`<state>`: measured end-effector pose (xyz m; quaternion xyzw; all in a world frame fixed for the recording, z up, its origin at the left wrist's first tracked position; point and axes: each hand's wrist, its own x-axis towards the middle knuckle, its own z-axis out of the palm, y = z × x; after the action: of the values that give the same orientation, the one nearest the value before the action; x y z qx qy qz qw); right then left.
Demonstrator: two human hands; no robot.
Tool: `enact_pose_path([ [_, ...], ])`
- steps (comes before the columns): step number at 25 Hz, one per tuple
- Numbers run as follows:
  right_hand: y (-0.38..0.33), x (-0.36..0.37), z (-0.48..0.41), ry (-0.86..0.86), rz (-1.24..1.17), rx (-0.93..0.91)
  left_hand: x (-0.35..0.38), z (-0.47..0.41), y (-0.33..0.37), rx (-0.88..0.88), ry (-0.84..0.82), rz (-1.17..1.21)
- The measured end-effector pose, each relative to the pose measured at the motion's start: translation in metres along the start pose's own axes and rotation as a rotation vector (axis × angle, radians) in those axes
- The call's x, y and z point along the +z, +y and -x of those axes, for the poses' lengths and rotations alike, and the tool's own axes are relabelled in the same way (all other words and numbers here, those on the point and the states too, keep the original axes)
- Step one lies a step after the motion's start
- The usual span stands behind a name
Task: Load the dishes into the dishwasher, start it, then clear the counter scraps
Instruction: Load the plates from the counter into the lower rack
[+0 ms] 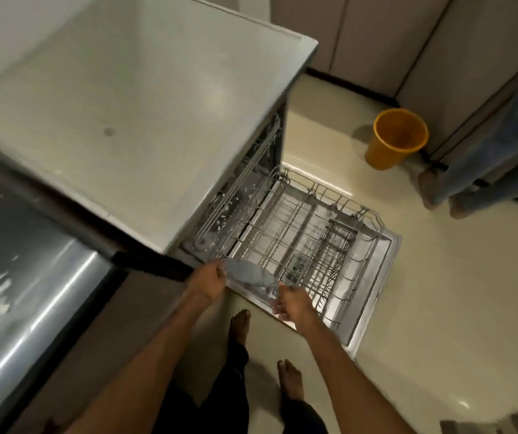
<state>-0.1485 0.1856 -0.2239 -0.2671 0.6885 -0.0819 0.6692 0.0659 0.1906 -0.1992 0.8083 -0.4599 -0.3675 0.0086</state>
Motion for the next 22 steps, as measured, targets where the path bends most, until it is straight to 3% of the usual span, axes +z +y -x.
enact_pose_path([
  [6,-0.074,0.018,0.148,-0.168,0.226,-0.228,-0.103,0.144,0.020,-0.067,0.297,0.357],
  [12,-0.106,0.146,0.235,-0.465,0.445,-0.427,-0.180,0.259,-0.066,-0.186,0.739,0.693],
  [18,-0.027,0.298,0.310,-0.732,0.705,-0.472,-0.184,0.413,-0.231,-0.438,1.036,0.819],
  [22,0.048,0.369,0.359,-0.844,0.851,-0.449,-0.158,0.494,-0.324,-0.642,1.105,0.856],
])
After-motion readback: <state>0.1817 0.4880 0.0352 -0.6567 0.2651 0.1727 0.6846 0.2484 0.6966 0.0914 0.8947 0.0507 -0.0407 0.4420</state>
